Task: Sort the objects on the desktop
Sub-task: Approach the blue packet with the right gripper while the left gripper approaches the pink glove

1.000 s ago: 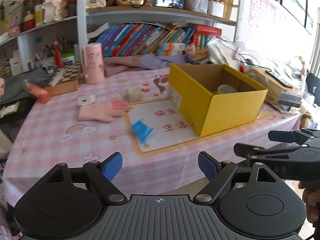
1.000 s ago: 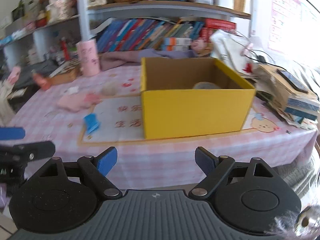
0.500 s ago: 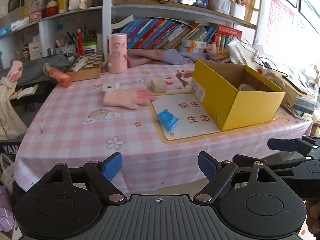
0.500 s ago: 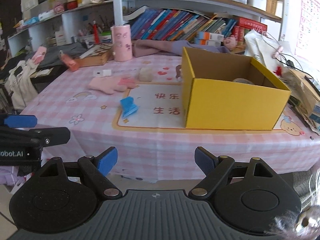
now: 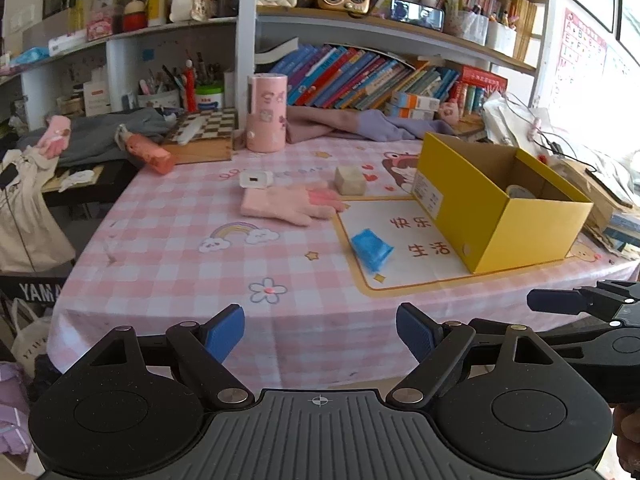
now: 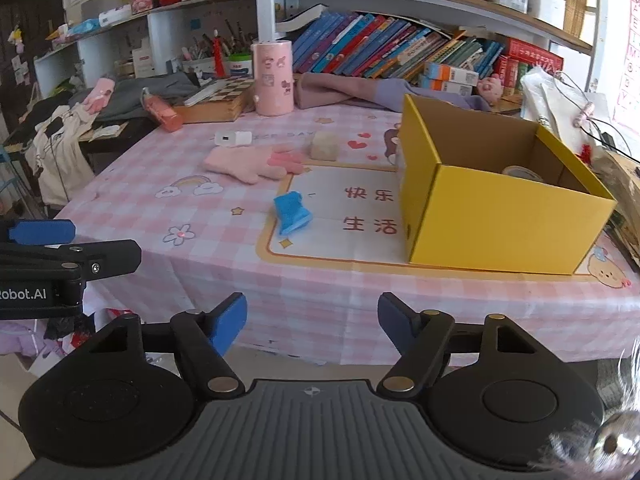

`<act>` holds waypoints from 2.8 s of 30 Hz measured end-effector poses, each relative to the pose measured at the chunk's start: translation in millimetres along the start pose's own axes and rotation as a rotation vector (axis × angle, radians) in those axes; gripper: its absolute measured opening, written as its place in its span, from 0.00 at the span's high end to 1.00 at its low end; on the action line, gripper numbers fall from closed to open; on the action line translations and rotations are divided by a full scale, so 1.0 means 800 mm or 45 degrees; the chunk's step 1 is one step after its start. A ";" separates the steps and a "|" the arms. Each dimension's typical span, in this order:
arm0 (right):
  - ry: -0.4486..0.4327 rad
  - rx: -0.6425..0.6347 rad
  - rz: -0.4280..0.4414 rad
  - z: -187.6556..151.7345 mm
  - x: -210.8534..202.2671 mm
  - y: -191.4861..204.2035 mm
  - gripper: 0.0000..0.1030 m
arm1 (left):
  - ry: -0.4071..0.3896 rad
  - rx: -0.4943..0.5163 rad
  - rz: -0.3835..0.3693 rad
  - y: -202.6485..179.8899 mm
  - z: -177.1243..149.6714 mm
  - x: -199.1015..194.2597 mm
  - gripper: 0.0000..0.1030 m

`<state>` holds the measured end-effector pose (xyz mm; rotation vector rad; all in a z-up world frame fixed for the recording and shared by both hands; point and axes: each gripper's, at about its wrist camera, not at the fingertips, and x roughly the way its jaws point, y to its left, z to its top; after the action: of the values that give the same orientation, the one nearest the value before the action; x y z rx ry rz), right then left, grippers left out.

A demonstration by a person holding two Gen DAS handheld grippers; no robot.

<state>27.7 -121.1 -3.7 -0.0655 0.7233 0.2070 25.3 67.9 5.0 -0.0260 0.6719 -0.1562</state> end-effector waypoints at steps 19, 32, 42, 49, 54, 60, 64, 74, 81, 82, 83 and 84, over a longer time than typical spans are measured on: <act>0.059 -0.073 0.047 0.014 0.035 0.023 0.38 | 0.056 -0.028 0.022 0.025 0.006 0.024 0.17; 0.124 -0.096 0.082 0.048 0.094 0.023 0.38 | 0.106 -0.042 0.040 0.039 0.039 0.079 0.17; 0.172 -0.153 0.105 0.078 0.153 0.016 0.43 | 0.136 -0.067 0.065 0.052 0.076 0.138 0.17; 0.209 -0.198 0.111 0.097 0.191 0.008 0.46 | 0.151 -0.081 0.093 0.061 0.100 0.183 0.17; 0.228 -0.203 0.133 0.110 0.215 0.003 0.46 | 0.157 -0.072 0.115 0.067 0.122 0.220 0.17; 0.261 -0.238 0.176 0.122 0.239 0.003 0.52 | 0.179 -0.058 0.135 0.078 0.142 0.271 0.17; 0.296 -0.264 0.193 0.124 0.252 0.003 0.60 | 0.226 -0.086 0.137 0.088 0.148 0.306 0.17; 0.304 -0.313 0.254 0.127 0.255 0.000 0.73 | 0.293 -0.088 0.157 0.093 0.143 0.342 0.19; 0.299 -0.275 0.241 0.129 0.254 -0.009 0.76 | 0.260 -0.076 0.113 0.087 0.143 0.333 0.71; 0.293 -0.263 0.233 0.130 0.253 -0.011 0.76 | 0.254 -0.094 0.108 0.088 0.142 0.330 0.75; 0.289 -0.255 0.226 0.130 0.252 -0.012 0.76 | 0.250 -0.109 0.103 0.089 0.142 0.328 0.79; 0.286 -0.246 0.220 0.131 0.250 -0.014 0.76 | 0.246 -0.123 0.098 0.090 0.143 0.325 0.81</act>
<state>244.3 -85.4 -58.2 -0.2135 0.9318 0.4398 306.4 96.4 -71.5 -0.0786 0.8719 -0.0526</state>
